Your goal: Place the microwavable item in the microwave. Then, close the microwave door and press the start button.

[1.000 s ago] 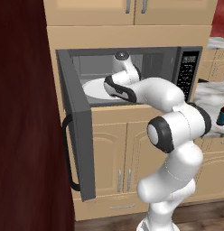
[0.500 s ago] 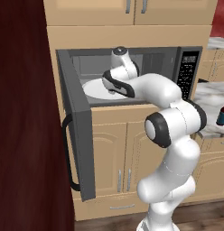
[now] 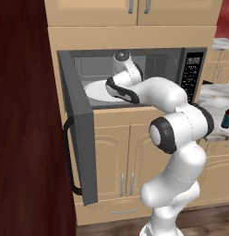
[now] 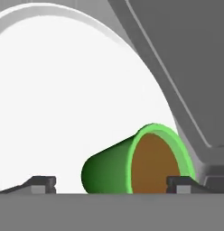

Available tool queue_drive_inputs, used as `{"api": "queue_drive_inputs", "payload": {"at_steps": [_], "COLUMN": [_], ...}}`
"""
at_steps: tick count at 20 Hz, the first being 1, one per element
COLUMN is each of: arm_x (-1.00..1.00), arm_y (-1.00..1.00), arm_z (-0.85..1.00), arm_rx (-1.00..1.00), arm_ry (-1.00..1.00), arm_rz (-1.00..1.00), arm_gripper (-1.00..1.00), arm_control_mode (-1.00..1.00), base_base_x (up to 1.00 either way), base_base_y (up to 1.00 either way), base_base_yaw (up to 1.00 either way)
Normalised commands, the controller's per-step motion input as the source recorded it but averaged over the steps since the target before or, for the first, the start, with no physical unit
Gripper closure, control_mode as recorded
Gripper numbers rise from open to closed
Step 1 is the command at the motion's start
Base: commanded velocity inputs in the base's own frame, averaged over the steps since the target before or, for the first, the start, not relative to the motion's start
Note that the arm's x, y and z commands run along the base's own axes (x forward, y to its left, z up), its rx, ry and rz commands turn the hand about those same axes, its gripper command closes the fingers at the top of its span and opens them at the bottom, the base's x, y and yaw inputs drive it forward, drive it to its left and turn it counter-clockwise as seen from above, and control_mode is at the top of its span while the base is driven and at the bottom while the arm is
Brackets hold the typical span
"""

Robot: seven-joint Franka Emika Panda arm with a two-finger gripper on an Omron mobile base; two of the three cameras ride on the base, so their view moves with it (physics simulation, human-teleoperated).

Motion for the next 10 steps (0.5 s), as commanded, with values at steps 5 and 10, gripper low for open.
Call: {"api": "queue_drive_inputs", "payload": {"at_steps": [5, 10], "arm_x": [-0.48, -0.81], "arm_y": [0.0, 0.09], "arm_z": [0.01, 0.22], "arm_rx": [-0.06, -0.04], "arm_ry": [-0.3, -0.28], "arm_rz": [0.0, 0.0], "arm_gripper": [-1.0, -1.0], "arm_control_mode": [-1.0, -1.0], "base_base_x": [0.0, 0.0], "base_base_y": [0.0, 0.0], "base_base_yaw": [0.0, 0.0]}}
